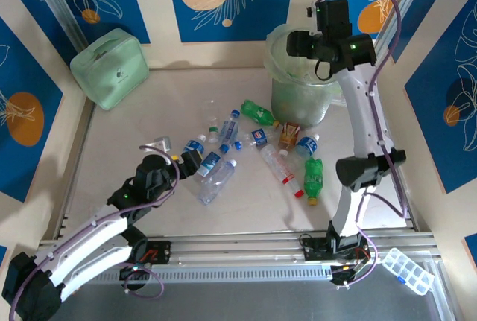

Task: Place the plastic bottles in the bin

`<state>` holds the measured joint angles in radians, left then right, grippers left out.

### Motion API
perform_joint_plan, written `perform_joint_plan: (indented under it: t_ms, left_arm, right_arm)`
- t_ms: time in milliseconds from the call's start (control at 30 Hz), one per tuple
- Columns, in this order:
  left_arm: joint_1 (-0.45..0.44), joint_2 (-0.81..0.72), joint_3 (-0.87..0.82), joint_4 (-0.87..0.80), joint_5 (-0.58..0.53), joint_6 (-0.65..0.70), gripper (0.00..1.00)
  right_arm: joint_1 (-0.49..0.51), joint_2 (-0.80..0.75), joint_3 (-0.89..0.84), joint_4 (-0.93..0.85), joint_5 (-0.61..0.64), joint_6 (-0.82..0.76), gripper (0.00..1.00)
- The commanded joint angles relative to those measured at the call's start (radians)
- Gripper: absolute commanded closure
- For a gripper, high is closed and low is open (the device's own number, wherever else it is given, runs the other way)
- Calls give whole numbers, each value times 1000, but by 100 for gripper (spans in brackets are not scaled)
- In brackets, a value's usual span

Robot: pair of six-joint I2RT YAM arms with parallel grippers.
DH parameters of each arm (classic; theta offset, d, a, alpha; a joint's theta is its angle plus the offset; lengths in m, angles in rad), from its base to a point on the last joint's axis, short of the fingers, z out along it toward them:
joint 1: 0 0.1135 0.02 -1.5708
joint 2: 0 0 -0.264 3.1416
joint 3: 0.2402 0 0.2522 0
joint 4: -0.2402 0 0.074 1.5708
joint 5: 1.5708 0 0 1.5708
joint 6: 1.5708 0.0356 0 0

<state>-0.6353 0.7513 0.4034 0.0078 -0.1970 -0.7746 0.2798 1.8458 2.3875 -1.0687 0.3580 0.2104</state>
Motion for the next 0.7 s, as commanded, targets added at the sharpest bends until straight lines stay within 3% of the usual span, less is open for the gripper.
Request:
perform_joint_plan:
  t_ms: [0,267,667]
  left_arm:
    - [-7,16,44,-31,-27,36,11]
    - [-7,55,62,-46,-15,41,11]
    - [-9,108,84,-57,33,52,12]
  right_arm:
    - [73,-90,-141,89,13,9,30]
    - [278,-322,-560,269,27,5,42]
    - [469,-516,-1156,543,-67,142,45]
